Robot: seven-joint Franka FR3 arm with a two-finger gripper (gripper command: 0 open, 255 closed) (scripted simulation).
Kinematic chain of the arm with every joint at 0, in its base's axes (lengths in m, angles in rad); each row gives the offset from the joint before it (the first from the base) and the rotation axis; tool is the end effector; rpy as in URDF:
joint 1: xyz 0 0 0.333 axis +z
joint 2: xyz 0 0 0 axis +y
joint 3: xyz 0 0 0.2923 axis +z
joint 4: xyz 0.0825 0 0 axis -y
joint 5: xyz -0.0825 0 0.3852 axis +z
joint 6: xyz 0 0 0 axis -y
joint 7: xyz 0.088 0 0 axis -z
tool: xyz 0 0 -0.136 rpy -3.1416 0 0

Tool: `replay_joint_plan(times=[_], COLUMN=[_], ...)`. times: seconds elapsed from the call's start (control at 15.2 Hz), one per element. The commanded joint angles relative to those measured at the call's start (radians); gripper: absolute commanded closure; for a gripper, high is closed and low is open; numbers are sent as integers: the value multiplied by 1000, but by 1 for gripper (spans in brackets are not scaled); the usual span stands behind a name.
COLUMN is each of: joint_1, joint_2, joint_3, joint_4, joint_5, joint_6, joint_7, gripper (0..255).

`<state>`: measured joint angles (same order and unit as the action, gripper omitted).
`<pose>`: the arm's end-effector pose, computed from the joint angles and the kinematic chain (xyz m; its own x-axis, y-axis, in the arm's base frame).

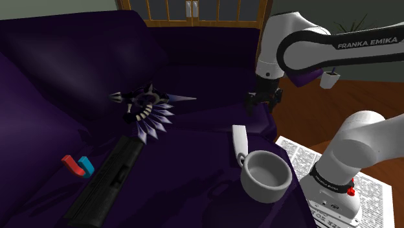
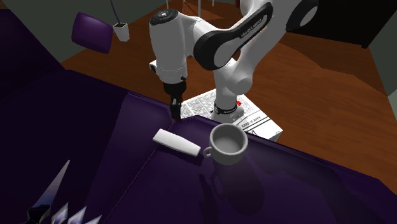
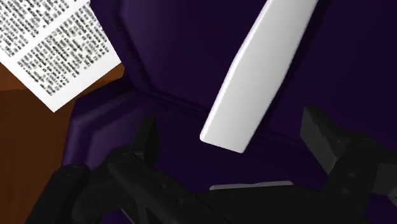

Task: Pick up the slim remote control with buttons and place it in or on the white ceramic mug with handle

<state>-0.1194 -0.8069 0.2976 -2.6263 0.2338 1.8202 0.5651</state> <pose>0.3254 0.0769 0.4317 0.8589 -0.5118 -0.0195 -0.5119 -0.8590 -0.0020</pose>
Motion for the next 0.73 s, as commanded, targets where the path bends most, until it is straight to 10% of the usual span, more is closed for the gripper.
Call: replay_joint_plan(times=[0.0, 0.66], joint_1=[-16, -111], joint_2=[37, 273], joint_3=[58, 279], joint_4=[-33, -101], joint_5=[37, 125], joint_6=[79, 406], joint_7=[104, 450], gripper=[0, 0])
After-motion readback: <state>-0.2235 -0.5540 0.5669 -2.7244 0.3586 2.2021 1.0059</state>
